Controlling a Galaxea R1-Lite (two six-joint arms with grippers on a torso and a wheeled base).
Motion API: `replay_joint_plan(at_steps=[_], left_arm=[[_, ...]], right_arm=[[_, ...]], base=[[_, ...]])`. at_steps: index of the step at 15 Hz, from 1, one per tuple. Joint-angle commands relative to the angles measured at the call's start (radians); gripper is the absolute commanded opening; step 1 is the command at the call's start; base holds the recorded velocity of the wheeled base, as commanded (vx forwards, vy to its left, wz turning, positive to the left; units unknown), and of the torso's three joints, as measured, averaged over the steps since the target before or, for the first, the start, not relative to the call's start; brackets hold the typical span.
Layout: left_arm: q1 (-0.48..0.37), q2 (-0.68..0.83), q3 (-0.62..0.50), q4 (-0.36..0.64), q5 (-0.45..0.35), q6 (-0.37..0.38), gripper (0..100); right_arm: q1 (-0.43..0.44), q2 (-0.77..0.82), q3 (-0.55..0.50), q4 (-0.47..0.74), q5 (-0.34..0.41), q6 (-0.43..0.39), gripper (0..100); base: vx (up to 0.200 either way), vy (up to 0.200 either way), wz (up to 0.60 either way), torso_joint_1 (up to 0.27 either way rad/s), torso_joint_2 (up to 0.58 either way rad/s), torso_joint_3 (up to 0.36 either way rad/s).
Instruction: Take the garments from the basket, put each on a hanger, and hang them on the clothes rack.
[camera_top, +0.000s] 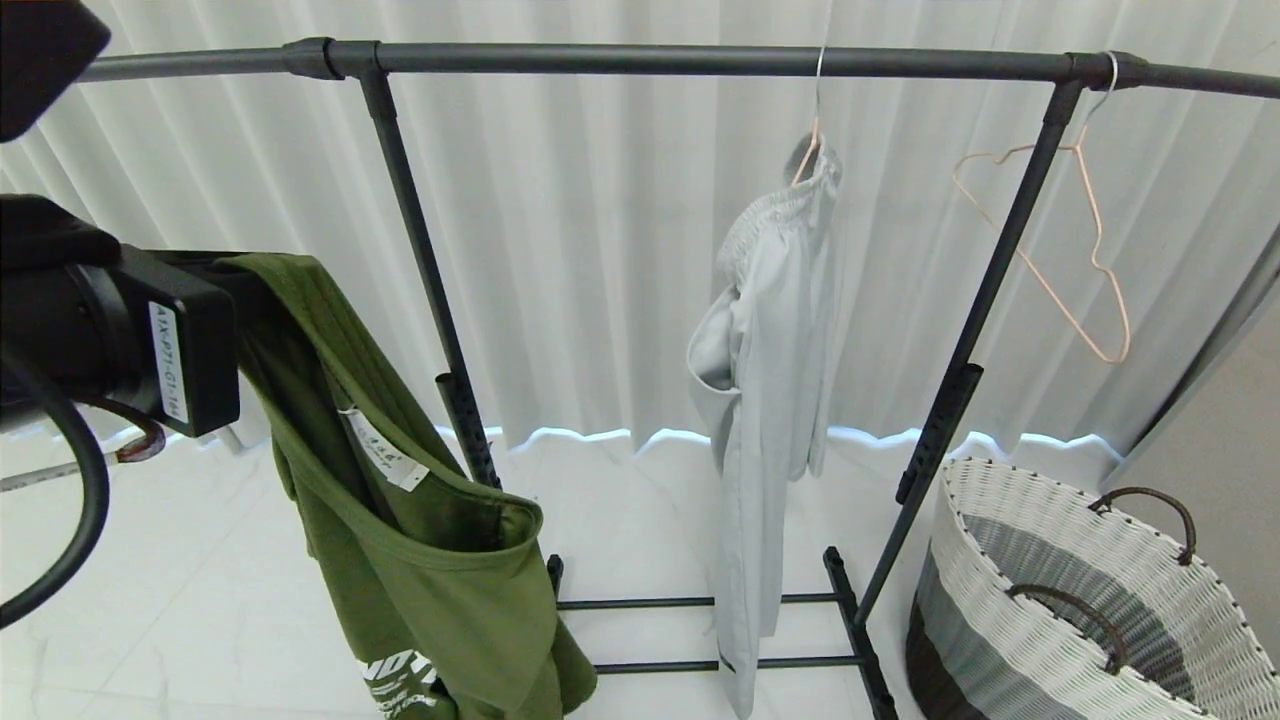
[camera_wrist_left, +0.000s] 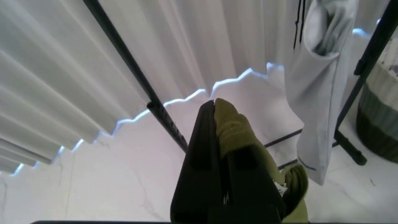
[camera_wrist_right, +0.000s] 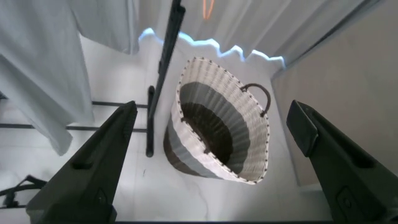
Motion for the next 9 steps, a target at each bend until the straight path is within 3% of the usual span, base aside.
replay_joint_plan(at_steps=[1,9], left_arm=[[-0.001,-0.008,-0.001,-0.003,0.000,0.005,0],[-0.001,-0.011,0.005,-0.003,0.002,0.011,0]], right_arm=[[0.001,0.009,-0.003,0.000,0.010,0.001,100],[-0.017,0.018,0.045,-0.084,0.015,-0.003,100]], base=[[0.000,0.000,0.00,0.203,-0.49,-0.286],[0.000,0.000,0.00,0.231,-0.51,-0.279]])
